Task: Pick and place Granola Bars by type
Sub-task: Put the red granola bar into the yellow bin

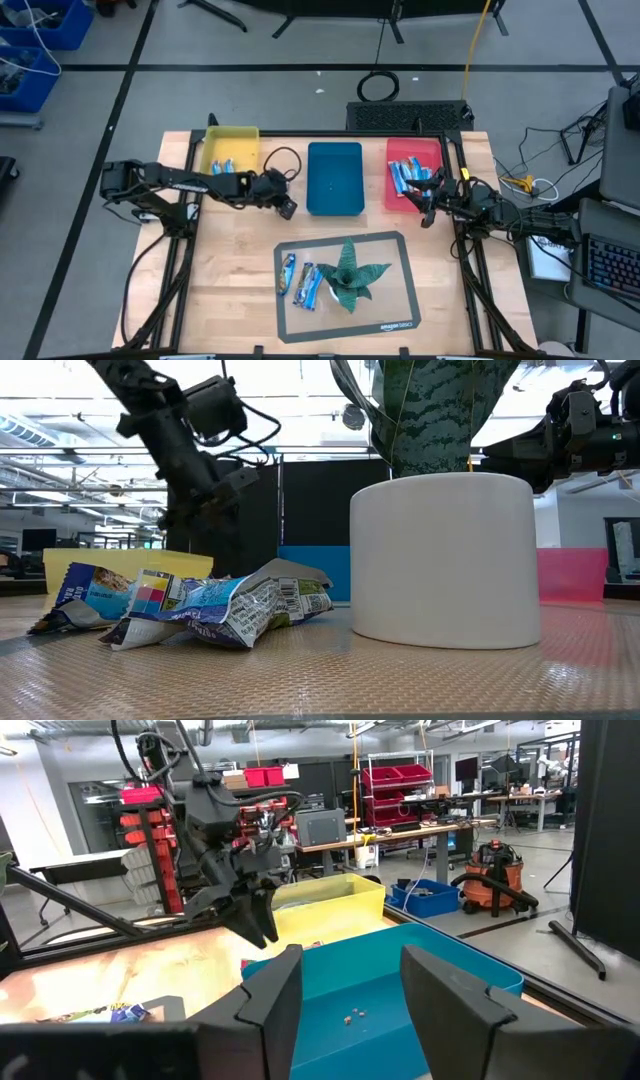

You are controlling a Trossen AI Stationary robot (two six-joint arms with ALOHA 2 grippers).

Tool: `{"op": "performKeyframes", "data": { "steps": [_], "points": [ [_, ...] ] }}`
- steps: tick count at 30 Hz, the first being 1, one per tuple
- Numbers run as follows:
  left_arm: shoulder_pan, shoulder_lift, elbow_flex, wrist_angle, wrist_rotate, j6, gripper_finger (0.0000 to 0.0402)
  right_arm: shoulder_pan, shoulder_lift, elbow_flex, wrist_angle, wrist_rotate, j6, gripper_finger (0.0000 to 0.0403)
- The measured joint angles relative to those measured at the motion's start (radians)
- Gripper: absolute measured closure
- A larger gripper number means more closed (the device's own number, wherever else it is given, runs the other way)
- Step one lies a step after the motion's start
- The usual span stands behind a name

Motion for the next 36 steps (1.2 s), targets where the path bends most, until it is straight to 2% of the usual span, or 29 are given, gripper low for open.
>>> {"op": "performKeyframes", "data": {
  "steps": [3, 7, 12, 20, 25, 28, 33, 36],
  "points": [
    [0.004, 0.000, 0.013, -0.061, -0.030, -0.008, 0.0236, 0.000, 0.000, 0.000, 0.000, 0.000, 0.000, 0.0243],
    [0.026, 0.025, 0.013, -0.135, -0.048, -0.091, 0.0236, 0.000, 0.000, 0.000, 0.000, 0.000, 0.000, 0.0243],
    [0.039, 0.064, 0.013, -0.087, -0.001, -0.105, 0.0236, 0.000, 0.000, 0.000, 0.000, 0.000, 0.000, 0.0243],
    [0.040, 0.152, 0.017, -0.047, 0.008, -0.091, 0.0236, 0.000, 0.000, 0.000, 0.000, 0.000, 0.000, 0.0243],
    [0.033, 0.152, 0.016, -0.050, 0.004, -0.076, 0.0242, 0.000, 0.000, 0.000, 0.001, 0.000, 0.000, 0.0243],
    [0.033, 0.128, 0.012, -0.052, 0.012, -0.045, 0.0274, 0.000, 0.000, 0.000, 0.002, 0.000, 0.000, 0.0243],
    [0.033, 0.117, 0.013, -0.041, 0.001, 0.001, 0.0380, 0.000, 0.000, 0.000, 0.003, 0.000, 0.000, 0.0243],
    [0.033, 0.116, 0.013, -0.027, -0.001, 0.024, 0.0389, 0.000, 0.000, 0.000, 0.003, 0.000, 0.000, 0.0243]
  ]
}}
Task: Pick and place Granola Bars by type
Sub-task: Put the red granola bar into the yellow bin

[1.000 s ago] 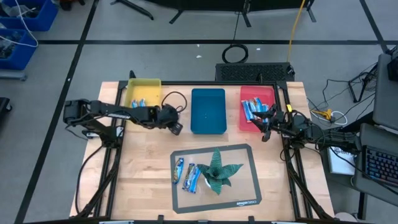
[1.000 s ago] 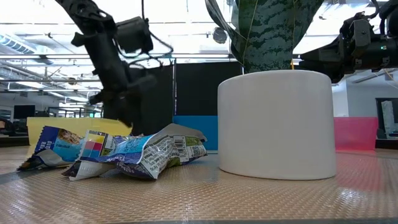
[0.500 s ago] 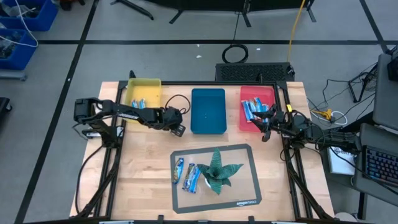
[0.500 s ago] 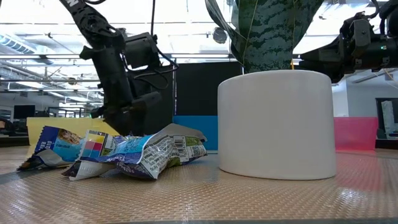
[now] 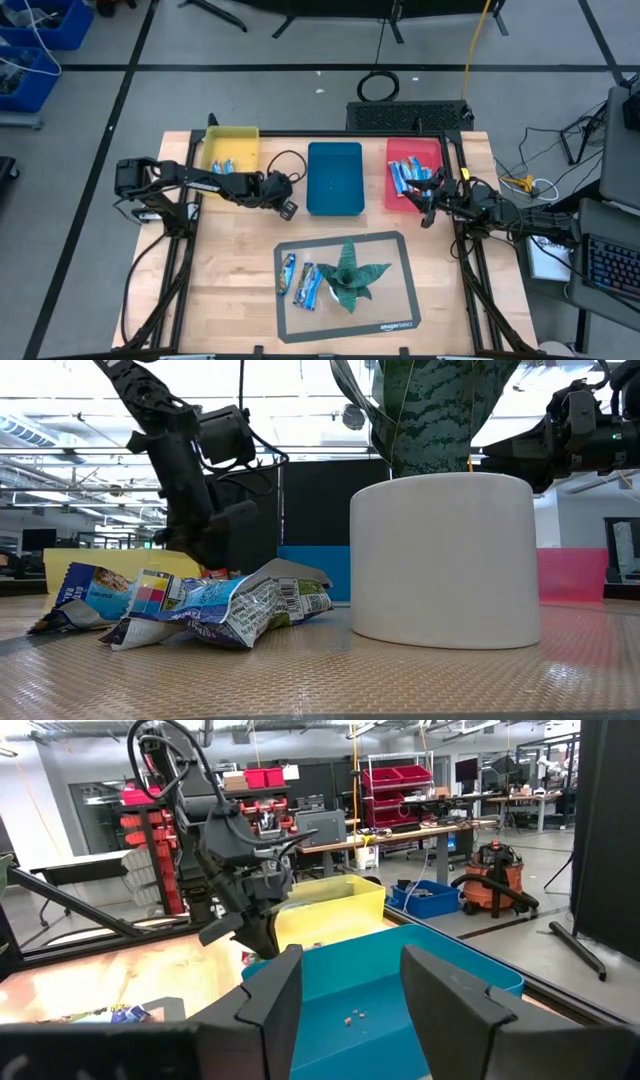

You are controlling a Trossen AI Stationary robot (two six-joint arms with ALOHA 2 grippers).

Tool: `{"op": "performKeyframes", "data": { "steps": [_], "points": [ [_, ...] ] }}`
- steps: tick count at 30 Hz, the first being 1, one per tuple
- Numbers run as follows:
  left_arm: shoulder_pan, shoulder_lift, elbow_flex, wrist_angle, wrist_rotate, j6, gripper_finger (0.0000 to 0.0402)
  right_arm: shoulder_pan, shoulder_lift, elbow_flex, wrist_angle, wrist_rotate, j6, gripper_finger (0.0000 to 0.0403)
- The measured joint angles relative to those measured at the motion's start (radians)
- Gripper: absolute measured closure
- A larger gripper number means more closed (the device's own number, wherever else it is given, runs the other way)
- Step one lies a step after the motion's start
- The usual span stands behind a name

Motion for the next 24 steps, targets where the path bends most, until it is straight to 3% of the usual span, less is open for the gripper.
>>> {"op": "performKeyframes", "data": {
  "steps": [7, 13, 21, 24],
  "points": [
    [-0.019, -0.045, 0.001, 0.034, -0.021, 0.074, 0.0397, 0.000, 0.000, 0.000, 0.000, 0.000, 0.000, 0.0243],
    [-0.022, -0.205, 0.002, 0.000, -0.086, 0.136, 0.0398, 0.000, 0.000, 0.000, 0.004, 0.000, 0.000, 0.0243],
    [0.002, -0.490, 0.002, -0.345, -0.306, 0.073, 0.0400, 0.000, 0.001, 0.000, 0.005, 0.000, 0.000, 0.0243],
    [0.044, -0.549, 0.002, -0.445, -0.339, 0.007, 0.0400, 0.000, 0.001, 0.000, 0.004, 0.000, 0.000, 0.0243]
  ]
}}
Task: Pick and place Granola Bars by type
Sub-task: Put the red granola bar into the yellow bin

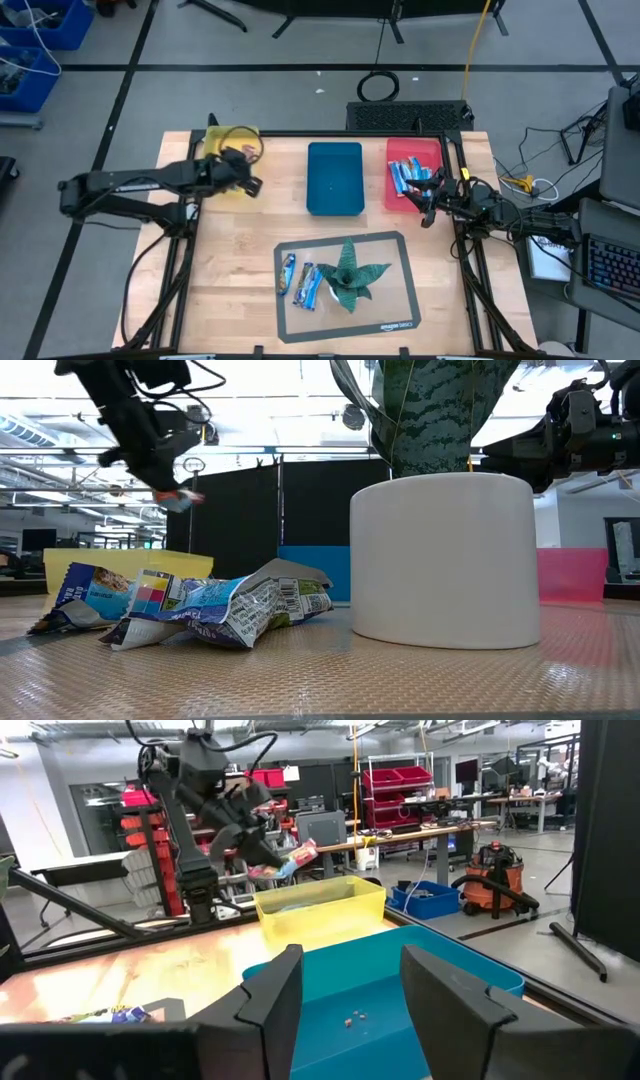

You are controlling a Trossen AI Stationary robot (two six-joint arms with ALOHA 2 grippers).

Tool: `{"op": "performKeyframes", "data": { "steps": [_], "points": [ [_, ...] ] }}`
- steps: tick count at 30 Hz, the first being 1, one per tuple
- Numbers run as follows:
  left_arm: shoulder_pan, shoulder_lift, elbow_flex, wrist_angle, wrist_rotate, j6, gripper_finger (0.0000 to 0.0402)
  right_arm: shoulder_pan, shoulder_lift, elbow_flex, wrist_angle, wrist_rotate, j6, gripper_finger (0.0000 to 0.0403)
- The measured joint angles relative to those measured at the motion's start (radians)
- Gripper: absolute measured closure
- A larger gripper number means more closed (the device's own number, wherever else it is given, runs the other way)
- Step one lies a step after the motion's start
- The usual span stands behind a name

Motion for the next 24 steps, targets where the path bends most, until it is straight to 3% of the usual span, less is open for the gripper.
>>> {"op": "performKeyframes", "data": {
  "steps": [9, 14, 19, 24],
  "points": [
    [0.186, 0.044, -0.077, 0.049, 0.056, 0.095, 0.0400, 0.000, 0.000, 0.000, 0.000, 0.000, 0.000, 0.0243],
    [0.335, 0.083, -0.204, 0.202, 0.212, 0.149, 0.0399, 0.000, 0.000, 0.000, 0.000, 0.000, 0.000, 0.0243],
    [0.416, 0.093, -0.306, 0.398, 0.385, 0.198, 0.0394, 0.000, 0.000, 0.000, 0.000, 0.000, 0.000, 0.0243],
    [0.430, 0.092, -0.344, 0.440, 0.421, 0.202, 0.0382, 0.000, 0.000, 0.000, 0.000, 0.000, 0.000, 0.0243]
  ]
}}
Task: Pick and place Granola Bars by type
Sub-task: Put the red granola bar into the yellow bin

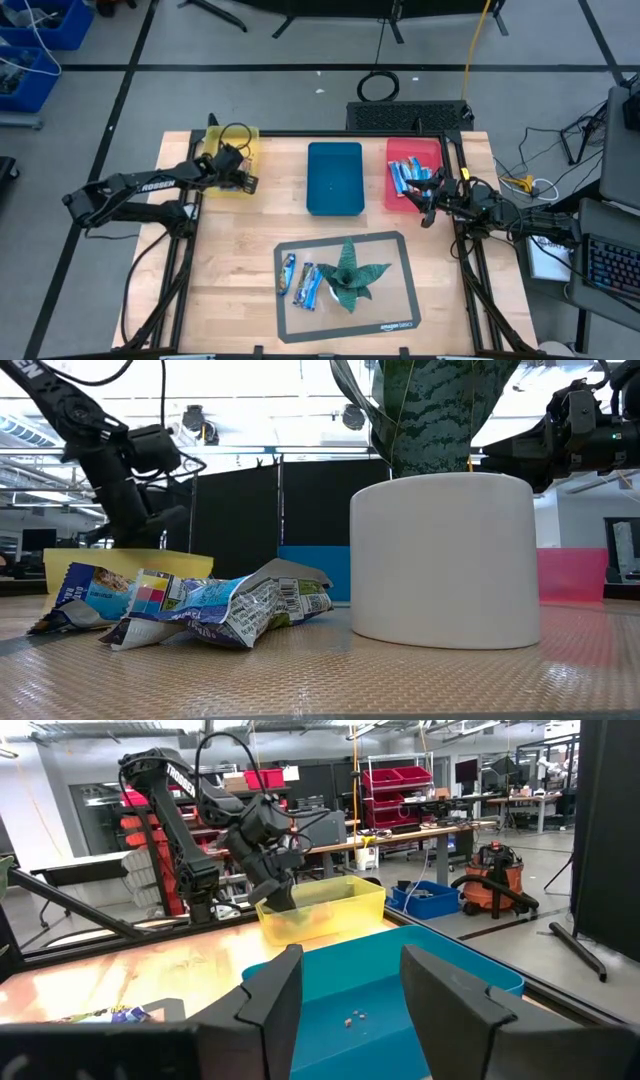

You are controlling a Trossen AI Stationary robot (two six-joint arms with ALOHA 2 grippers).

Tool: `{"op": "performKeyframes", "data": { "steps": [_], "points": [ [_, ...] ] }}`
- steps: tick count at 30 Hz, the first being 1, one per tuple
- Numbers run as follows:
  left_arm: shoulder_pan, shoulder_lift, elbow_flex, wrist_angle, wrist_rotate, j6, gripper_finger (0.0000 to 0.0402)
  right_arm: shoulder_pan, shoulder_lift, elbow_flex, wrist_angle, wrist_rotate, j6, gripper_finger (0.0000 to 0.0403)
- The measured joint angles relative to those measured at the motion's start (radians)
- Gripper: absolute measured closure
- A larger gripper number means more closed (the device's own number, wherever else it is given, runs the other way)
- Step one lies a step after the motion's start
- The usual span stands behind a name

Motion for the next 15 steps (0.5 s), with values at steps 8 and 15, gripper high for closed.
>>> {"op": "performKeyframes", "data": {
  "steps": [8, 15],
  "points": [
    [-0.002, 0.000, -0.003, 0.003, 0.000, -0.011, 0.0357, 0.000, 0.000, 0.000, 0.000, 0.000, 0.000, 0.0243],
    [-0.002, -0.010, -0.003, 0.006, 0.040, -0.005, 0.0312, 0.000, 0.000, 0.000, 0.000, 0.000, 0.000, 0.0243]
  ]
}}
